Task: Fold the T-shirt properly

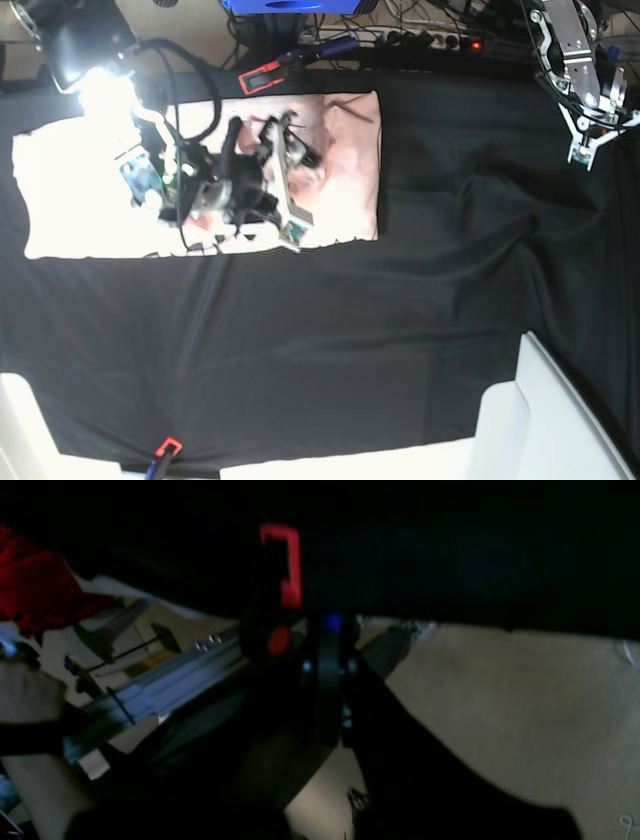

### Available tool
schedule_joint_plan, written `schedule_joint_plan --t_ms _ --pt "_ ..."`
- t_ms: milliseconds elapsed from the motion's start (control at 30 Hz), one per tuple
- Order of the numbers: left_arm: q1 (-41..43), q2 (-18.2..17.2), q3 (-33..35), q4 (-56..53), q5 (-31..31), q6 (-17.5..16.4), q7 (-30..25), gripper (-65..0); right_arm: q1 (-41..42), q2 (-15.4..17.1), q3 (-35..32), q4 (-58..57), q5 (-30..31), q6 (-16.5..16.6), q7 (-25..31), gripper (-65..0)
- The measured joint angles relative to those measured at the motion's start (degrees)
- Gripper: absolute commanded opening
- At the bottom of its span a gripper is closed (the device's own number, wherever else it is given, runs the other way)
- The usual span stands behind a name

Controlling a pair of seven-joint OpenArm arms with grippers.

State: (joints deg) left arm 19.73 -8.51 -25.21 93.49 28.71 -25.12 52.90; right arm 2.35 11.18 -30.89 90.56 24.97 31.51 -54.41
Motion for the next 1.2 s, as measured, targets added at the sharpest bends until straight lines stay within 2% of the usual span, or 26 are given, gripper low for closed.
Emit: schedule_joint_plan --t_ms 200,367,500,567,1200 --pt "-0.3 0.0 0.0 0.0 -0.2 0.0 -0.2 -65.0 1.6 0.2 0.0 -0.4 -0.1 0.0 -0.3 -23.8" --pt "-0.2 0.1 0.0 0.0 0.0 0.0 -0.2 -65.0 4.2 -0.2 0.0 -8.3 -0.3 0.2 0.4 -25.0" --pt "-0.2 0.1 0.1 0.0 0.0 0.0 -0.2 -65.0 4.0 0.0 0.0 -9.4 -0.3 0.2 1.7 -39.2" --pt "-0.2 0.1 0.1 0.0 0.0 0.0 -0.2 -65.0 4.2 -0.3 0.0 -9.4 -0.2 0.2 2.1 -44.0" --pt "-0.3 0.1 0.4 0.0 0.0 0.0 -0.2 -65.0 4.0 -0.2 0.0 -9.4 0.1 0.2 2.1 -44.3"
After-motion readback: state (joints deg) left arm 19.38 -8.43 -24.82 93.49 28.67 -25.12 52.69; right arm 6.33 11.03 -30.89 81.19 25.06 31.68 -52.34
